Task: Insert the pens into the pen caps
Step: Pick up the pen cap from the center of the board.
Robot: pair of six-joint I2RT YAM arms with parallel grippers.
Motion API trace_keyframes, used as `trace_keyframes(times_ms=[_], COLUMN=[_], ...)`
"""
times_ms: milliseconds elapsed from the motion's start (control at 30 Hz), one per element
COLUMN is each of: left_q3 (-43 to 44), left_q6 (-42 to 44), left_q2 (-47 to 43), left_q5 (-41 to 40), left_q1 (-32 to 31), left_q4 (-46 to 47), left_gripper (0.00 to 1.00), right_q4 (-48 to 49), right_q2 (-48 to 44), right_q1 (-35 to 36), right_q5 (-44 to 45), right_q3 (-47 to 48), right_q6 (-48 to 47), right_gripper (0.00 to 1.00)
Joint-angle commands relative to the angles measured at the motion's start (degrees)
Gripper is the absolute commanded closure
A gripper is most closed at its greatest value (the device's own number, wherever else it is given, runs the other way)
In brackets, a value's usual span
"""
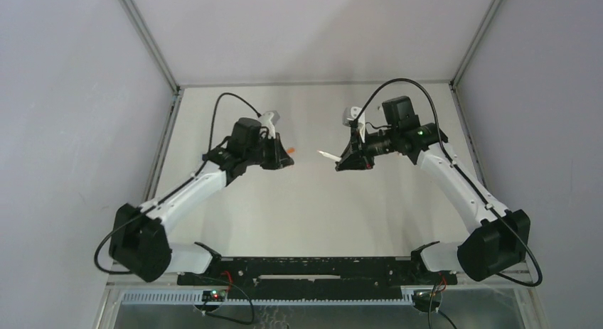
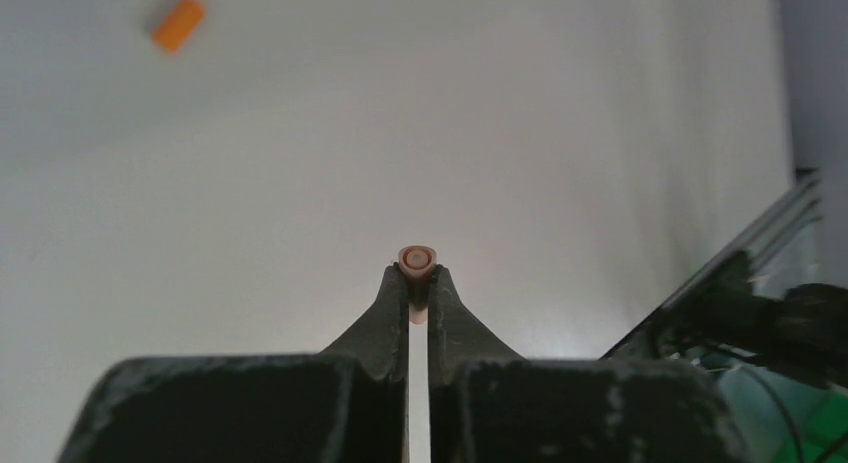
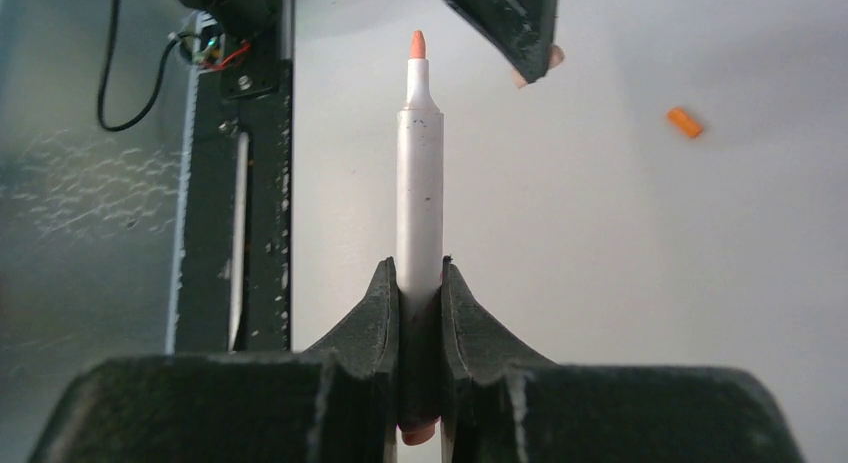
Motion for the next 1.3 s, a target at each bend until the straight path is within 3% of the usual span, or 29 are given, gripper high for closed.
trace_keyframes(times_ms=[0,300,600,867,1267], left_q3=[-5.3,-12.68,-15.43,-15.83,-16.22], left_q6=[-6.44,-15.27,-29.41,-34.91,-36.09], left_q2=[-9.37,-22.01,-20.83,-19.29,-18.02], left_q5=[5.18,5.99,8.16,11.08,12.66], left_q1=[0.8,2.38,2.71,2.62,2.36], left_q4=[18.04,43.18,63.83,72.13,73.82], left_gripper=[1.0,1.0,1.0,1.0,1.0], right_q4=[20.87,31.77,43.22,50.2,54.45], right_q2=[-3.57,-7.98,-13.35,-12.86,-11.8], right_q1=[0.87,5.82,9.74,12.84,15.05], right_q5=[4.25,8.75,12.04,17.84,18.37], right_q3=[-1.61,-2.5,-10.48,-12.93,-12.95], right_q6=[12.13,25.51,42.01,50.29,53.57], right_gripper=[1.0,1.0,1.0,1.0,1.0])
